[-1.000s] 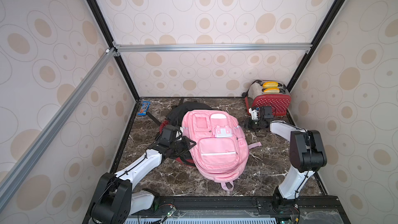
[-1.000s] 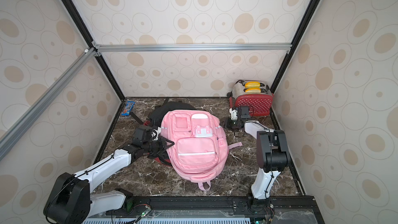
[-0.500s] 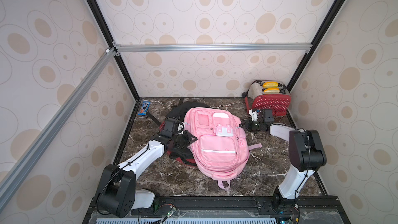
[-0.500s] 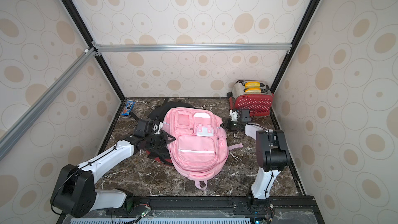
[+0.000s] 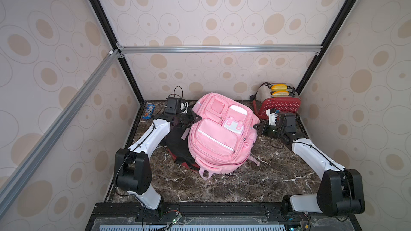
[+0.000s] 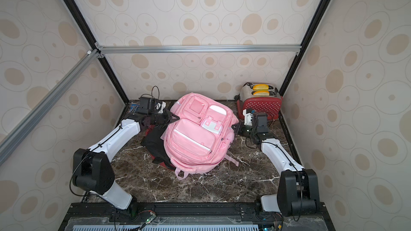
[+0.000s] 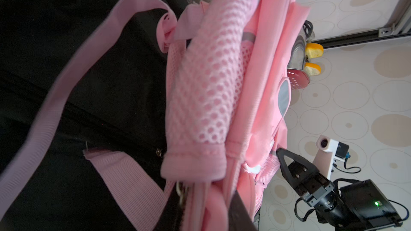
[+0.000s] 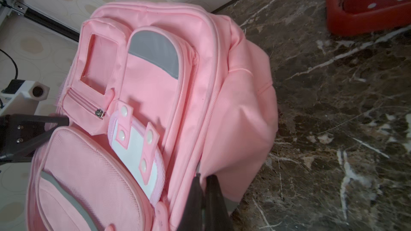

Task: Zip up the backpack
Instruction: Zip the zipper on the backpack, then adjust the backpack at the center of the board.

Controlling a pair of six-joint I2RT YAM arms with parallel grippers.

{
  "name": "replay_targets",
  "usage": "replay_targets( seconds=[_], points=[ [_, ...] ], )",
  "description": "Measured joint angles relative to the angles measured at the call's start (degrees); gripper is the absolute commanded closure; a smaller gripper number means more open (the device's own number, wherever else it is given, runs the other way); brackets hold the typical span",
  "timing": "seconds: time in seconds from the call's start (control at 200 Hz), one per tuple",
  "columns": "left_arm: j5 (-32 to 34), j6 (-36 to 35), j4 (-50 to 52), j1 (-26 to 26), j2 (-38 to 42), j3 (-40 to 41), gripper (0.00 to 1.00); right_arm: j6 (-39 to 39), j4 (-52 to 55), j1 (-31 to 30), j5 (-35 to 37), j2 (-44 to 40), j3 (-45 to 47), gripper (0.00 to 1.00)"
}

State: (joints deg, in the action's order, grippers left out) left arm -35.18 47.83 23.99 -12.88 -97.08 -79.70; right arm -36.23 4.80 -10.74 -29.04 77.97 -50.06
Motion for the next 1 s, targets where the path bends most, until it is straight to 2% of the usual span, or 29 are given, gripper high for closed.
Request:
replay_targets(
  seconds=[0.155,0.346,0.456,0.546,0.676,0.786,0.886,1.002],
  points=[
    [0.17,-2.08,1.77,-0.09,-8.92,-4.83,0.84,-0.46,0.17,-0.98,2.45,1.01,2.08,1.0],
    [2.49,-2.6,1.38,0.02,-13.31,-5.27,0.51,-1.05,-0.15,-1.36,3.28,2.86,2.8,1.0],
    [5.22,-3.1,1.4,0.22,-13.11,-7.17,0.42,-1.46,-0.11,-1.57,3.34,3.52,2.91,1.0],
    [7.96,-4.55,2.34,0.46,-11.8,-8.83,0.39,-1.77,-0.22,-1.68,3.56,3.54,3.17,1.0],
    [12.13,-7.39,5.9,1.33,-5.46,-8.87,0.35,-1.86,-0.2,-1.84,3.87,3.54,3.19,1.0],
    [15.13,-9.55,8.33,2.38,3.48,-6.6,0.32,-1.75,0.0,-1.84,4.15,3.54,3.21,1.0],
    [15.76,-10.14,8.76,2.97,14.56,0.92,0.32,-1.79,-0.02,-1.86,4.31,3.54,3.21,1.0],
    [12.55,-8.59,7.93,3.08,26.58,13.49,0.35,-2.38,-0.35,-1.95,4.59,3.54,3.72,1.0]
  ],
)
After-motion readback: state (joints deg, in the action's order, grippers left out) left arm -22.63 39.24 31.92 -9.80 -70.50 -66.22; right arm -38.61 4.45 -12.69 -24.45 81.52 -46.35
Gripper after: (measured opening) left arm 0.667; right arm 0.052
